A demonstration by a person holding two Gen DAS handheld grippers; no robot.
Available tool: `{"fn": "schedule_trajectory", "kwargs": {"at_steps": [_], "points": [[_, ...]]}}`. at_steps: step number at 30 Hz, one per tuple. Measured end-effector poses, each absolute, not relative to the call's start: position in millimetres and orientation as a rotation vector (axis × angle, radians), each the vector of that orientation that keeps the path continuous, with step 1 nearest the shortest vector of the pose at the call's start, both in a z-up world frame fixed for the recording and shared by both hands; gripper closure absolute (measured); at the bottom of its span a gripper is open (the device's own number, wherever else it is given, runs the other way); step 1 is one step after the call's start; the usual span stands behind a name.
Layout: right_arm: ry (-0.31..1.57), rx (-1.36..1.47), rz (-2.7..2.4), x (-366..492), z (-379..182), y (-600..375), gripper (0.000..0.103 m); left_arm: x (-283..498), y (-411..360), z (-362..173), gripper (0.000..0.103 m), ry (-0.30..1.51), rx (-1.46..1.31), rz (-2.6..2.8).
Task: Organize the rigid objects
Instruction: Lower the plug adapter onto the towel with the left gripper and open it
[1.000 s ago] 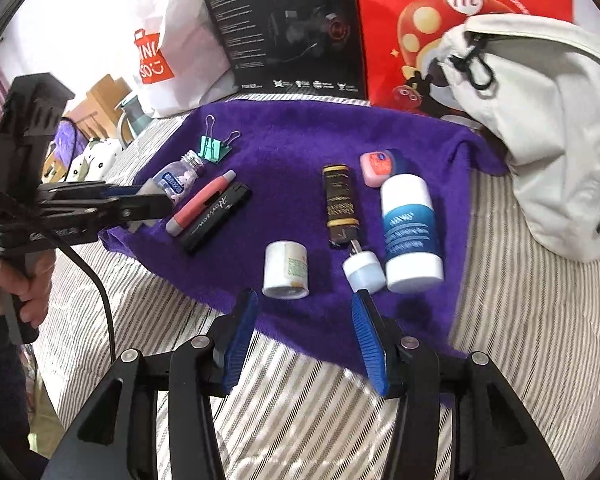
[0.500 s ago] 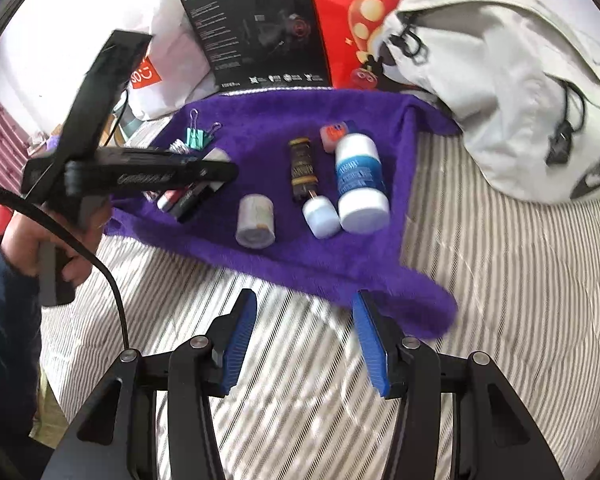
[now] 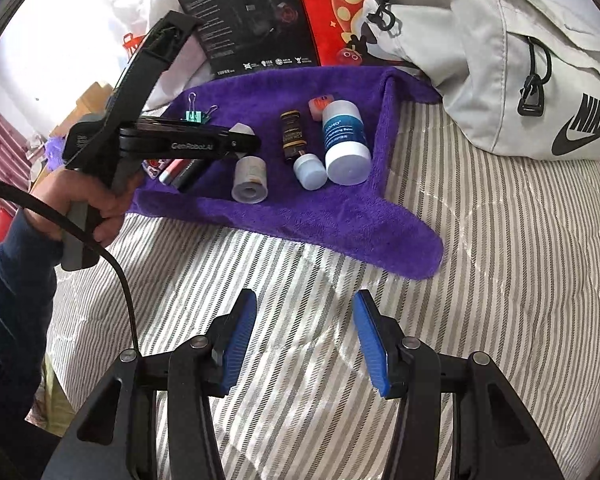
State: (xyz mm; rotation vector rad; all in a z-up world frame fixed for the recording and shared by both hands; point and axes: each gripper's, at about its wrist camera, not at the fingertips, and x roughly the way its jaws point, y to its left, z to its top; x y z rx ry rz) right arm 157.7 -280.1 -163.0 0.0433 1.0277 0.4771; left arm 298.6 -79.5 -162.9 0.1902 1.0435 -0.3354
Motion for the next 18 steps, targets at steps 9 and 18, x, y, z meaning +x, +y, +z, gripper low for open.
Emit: {"fn": "schedule_trajectory", "kwargs": {"at_steps": [9, 18], "points": [[1.04, 0.052, 0.448, 135, -160, -285, 0.052, 293, -75, -163, 0.063, 1.045, 0.129, -0.355], [1.047, 0.065, 0.415, 104, -156, -292, 0.046, 278, -66, -145, 0.063, 1.005, 0.073, -0.328]]}}
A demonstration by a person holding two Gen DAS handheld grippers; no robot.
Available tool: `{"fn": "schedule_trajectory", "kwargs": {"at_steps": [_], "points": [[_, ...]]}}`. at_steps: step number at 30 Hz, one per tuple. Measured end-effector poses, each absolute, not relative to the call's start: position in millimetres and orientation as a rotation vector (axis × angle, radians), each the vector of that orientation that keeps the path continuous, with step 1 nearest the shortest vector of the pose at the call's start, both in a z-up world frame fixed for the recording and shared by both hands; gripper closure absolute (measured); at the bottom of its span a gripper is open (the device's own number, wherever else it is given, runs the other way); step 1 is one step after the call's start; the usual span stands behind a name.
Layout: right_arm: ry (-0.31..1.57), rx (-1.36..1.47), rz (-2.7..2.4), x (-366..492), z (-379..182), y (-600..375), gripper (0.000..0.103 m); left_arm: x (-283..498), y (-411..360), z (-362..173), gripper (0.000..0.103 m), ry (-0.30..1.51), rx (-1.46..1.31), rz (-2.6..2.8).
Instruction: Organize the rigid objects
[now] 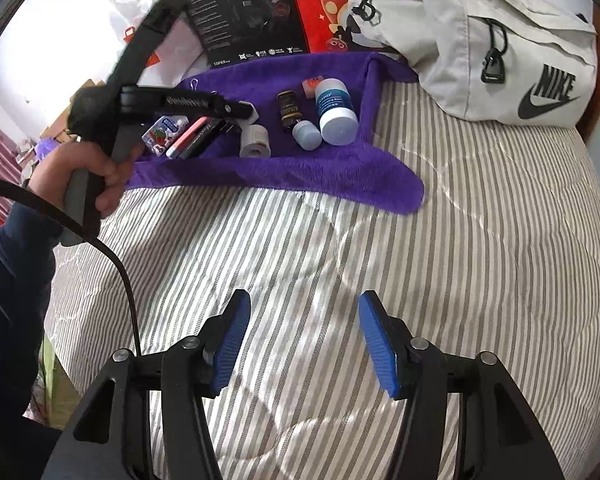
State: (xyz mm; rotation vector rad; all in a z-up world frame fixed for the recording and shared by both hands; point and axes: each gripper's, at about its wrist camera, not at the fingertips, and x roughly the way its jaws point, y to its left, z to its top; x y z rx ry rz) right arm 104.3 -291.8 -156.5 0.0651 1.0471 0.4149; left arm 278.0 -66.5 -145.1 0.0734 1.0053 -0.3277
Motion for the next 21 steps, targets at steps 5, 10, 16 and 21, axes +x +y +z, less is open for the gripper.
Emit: {"fn": "schedule_trajectory", "kwargs": {"at_steps": [5, 10, 16, 21], "points": [[1.027, 0.046, 0.36, 98, -152, -285, 0.03, 243, -64, -110, 0.026, 0.906, 0.121, -0.275], [0.998, 0.073, 0.345, 95, -145, -270, 0.019, 195, -58, -86, 0.006, 0.84, 0.135, -0.215], [0.959, 0.079, 0.32, 89, -134, -248, 0.0, 142, -37, -81, 0.002, 0.834, 0.075, -0.141], [0.968, 0.074, 0.273, 78, -130, -238, 0.0, 104, -24, -81, 0.002, 0.837, 0.047, -0.111]]}}
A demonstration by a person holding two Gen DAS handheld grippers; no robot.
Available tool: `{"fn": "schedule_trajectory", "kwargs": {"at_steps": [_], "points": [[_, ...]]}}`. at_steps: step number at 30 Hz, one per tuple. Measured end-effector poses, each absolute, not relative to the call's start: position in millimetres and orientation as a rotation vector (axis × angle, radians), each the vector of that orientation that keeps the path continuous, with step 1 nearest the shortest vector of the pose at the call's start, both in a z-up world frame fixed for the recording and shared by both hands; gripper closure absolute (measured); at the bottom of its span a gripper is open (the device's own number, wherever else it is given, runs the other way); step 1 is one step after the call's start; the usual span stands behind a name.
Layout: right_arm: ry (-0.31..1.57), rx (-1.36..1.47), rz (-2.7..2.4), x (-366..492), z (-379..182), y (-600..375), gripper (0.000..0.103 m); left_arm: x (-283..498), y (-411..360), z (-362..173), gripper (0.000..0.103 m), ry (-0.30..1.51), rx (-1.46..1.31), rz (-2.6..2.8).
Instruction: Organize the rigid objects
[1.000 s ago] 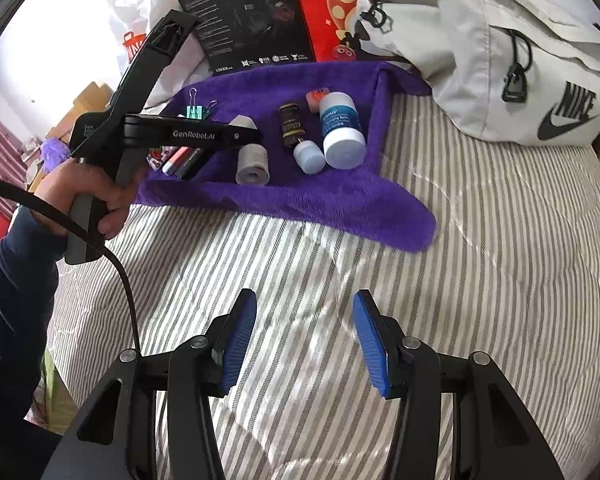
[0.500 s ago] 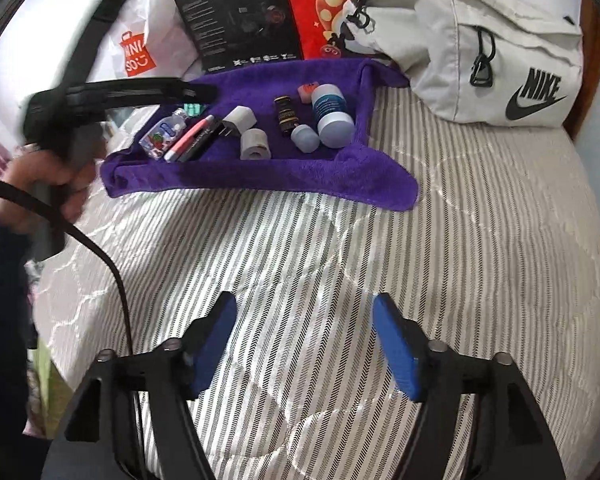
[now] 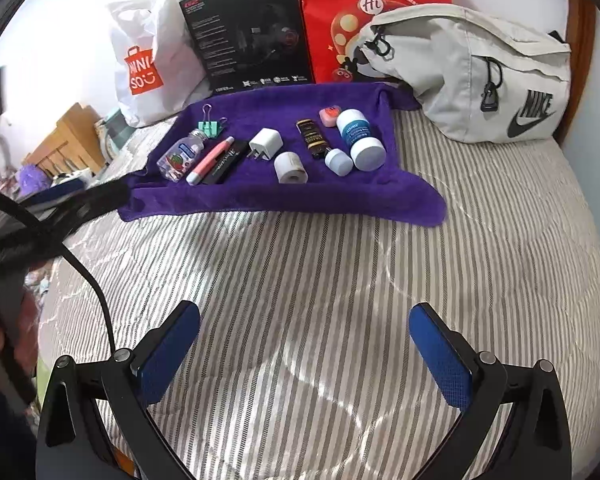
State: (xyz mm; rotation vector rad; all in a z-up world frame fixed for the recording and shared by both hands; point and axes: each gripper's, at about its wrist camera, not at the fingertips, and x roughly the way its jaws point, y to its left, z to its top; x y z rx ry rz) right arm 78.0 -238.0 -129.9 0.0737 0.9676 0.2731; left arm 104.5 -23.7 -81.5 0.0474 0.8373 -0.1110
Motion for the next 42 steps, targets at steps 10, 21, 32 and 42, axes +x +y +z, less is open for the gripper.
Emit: {"fn": "schedule_trajectory", "kwargs": {"at_steps": [10, 21, 32, 42], "points": [[0.947, 0.009, 0.2, 41, -109, -237, 0.0, 42, 6, -77, 0.002, 0.853, -0.046, -0.049], [0.932, -0.014, 0.146, 17, -93, -248, 0.0, 12, 11, -75, 0.002, 0.836, -0.031, -0.024], [0.895, -0.004, 0.122, 7, -81, -263, 0.0, 7, -4, -67, 0.002, 0.818, -0.02, -0.06], [0.893, 0.017, 0.119, 8, -85, -271, 0.0, 6, -12, -64, 0.002, 0.812, 0.0, -0.052]]}}
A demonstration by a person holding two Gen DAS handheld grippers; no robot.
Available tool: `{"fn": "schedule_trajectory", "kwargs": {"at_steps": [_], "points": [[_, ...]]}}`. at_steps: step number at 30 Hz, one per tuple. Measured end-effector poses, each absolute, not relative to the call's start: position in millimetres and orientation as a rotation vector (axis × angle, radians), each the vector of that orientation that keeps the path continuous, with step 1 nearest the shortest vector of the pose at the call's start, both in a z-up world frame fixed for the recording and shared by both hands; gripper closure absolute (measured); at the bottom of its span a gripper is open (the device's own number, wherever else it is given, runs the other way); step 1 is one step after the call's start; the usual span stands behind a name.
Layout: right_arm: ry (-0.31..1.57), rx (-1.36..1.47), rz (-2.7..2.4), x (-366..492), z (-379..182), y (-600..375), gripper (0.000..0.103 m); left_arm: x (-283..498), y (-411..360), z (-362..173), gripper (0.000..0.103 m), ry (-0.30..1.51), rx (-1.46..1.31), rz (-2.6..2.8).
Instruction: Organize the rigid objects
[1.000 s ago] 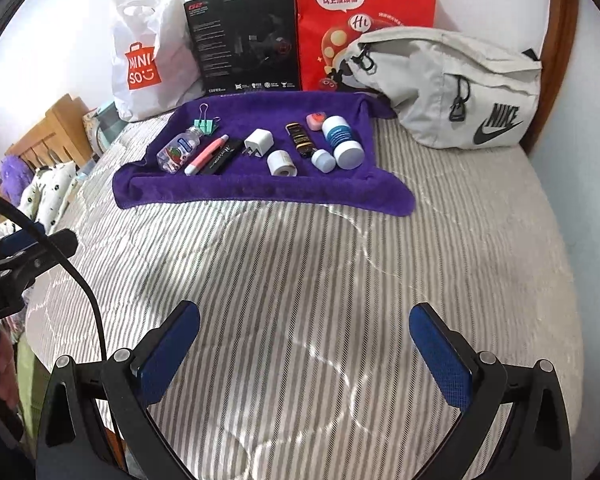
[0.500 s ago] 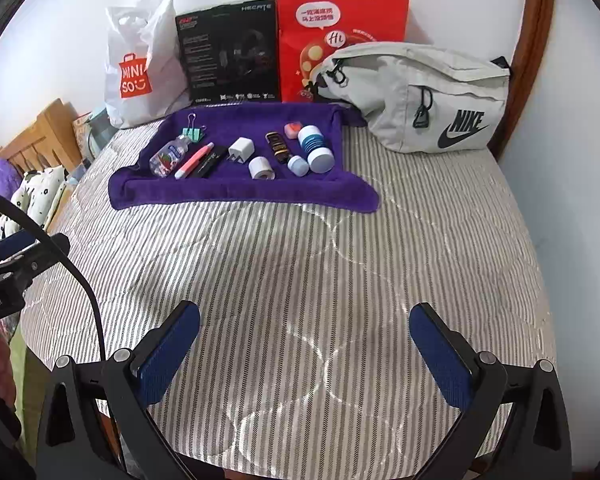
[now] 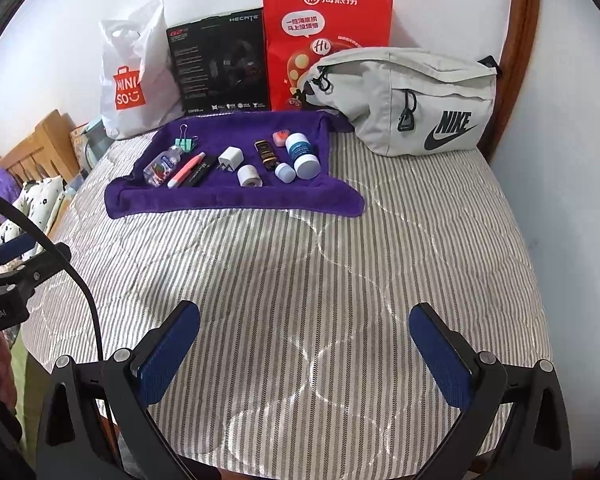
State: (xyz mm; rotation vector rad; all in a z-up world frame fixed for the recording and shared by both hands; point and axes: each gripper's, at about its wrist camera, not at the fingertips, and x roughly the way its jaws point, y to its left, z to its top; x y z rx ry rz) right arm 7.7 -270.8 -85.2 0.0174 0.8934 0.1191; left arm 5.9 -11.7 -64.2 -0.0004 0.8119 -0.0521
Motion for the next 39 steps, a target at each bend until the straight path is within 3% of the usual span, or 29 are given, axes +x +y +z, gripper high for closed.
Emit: {"fn": "schedule_trajectory", "kwargs": {"at_steps": [39], "points": [[0.875, 0.003, 0.115, 6.7, -80.5, -267.0, 0.0, 10.1, -11.5, -69.0, 0.002, 0.827, -0.002, -0.062]]}}
